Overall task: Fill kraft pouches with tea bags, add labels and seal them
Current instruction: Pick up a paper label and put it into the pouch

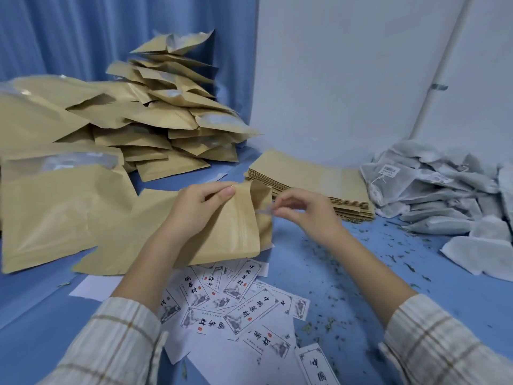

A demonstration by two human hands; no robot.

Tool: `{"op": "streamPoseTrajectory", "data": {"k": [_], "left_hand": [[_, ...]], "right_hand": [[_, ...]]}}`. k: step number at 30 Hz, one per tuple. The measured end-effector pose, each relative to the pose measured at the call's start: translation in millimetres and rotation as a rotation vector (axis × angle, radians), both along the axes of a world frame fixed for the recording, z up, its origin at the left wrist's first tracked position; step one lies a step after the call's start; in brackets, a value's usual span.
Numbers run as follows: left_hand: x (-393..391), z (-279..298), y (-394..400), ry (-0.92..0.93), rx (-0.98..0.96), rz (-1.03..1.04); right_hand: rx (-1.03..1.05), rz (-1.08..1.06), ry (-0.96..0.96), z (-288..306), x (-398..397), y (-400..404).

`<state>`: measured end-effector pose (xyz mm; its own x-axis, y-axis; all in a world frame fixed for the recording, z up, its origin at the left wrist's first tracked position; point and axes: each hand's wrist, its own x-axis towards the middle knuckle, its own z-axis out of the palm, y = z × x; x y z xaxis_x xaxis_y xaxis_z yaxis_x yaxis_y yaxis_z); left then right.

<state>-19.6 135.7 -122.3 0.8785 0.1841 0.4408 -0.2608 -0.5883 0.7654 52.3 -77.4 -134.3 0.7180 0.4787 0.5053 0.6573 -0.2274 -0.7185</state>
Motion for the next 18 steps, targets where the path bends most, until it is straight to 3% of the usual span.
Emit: {"op": "streamPoseTrajectory", "data": {"k": [4, 7, 13, 16, 18], "left_hand": [[-4, 27, -23, -0.034, -0.046, -0.16], [-6, 50, -39, -0.056, -0.108, -0.304], [-7, 89, -68, -0.114, -0.167, -0.367], [-13, 109, -82, -0.177, -0.139, -0.341], [-20, 120, -88, -0.194, -0.167, -0.486]], "right_hand": [[-0.243, -0.037, -0.318, 29, -13, 18], [-0.546, -0.087, -0.476, 54, -19, 19], [-0.733, -0.012, -0.466, 123, -35, -1], [-0.817, -0.059, -0.338, 157, -32, -15], [-0.843, -0.123, -0.22, 176, -29, -25]]}}
